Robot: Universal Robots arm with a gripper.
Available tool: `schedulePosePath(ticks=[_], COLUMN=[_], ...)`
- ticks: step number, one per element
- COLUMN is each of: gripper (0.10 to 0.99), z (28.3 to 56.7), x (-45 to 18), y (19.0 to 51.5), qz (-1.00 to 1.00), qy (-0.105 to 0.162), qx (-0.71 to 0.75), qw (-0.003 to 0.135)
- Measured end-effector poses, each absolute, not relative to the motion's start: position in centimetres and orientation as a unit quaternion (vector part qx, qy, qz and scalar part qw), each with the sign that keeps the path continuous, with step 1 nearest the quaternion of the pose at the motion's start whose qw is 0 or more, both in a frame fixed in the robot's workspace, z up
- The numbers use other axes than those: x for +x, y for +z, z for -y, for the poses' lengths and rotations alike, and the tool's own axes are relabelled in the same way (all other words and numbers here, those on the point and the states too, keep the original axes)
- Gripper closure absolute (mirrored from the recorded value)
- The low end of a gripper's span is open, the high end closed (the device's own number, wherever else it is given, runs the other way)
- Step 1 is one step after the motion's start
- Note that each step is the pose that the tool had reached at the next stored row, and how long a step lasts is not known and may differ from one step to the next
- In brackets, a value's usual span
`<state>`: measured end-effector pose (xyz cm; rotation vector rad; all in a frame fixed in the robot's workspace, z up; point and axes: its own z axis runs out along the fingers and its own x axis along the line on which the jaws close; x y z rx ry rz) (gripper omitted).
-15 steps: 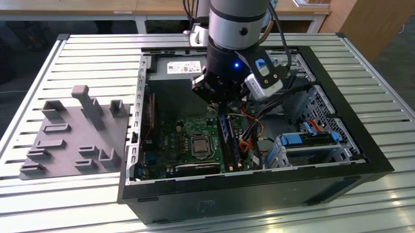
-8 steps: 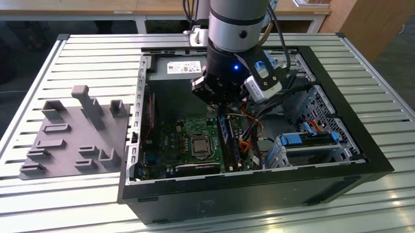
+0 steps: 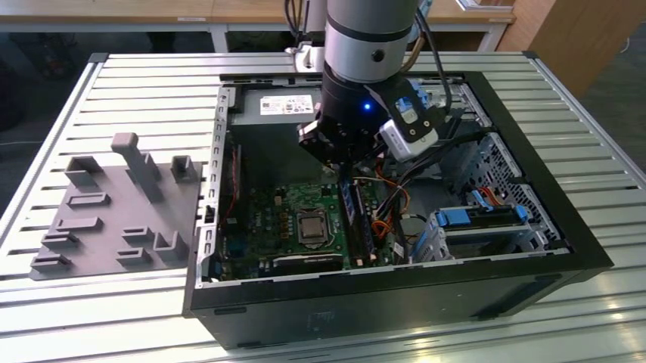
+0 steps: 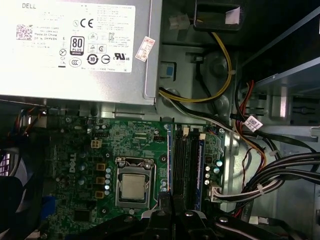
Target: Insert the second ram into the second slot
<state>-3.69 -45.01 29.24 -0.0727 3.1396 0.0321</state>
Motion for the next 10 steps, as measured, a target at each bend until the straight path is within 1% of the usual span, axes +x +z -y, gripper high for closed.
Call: schedulePosePath(ticks=[10], gripper=[0.953], z=[45.01], x=[-3.69], y=[28.88], qz=[-1.0], qy=[0.01], qx=[-0.023], qw=[0.0])
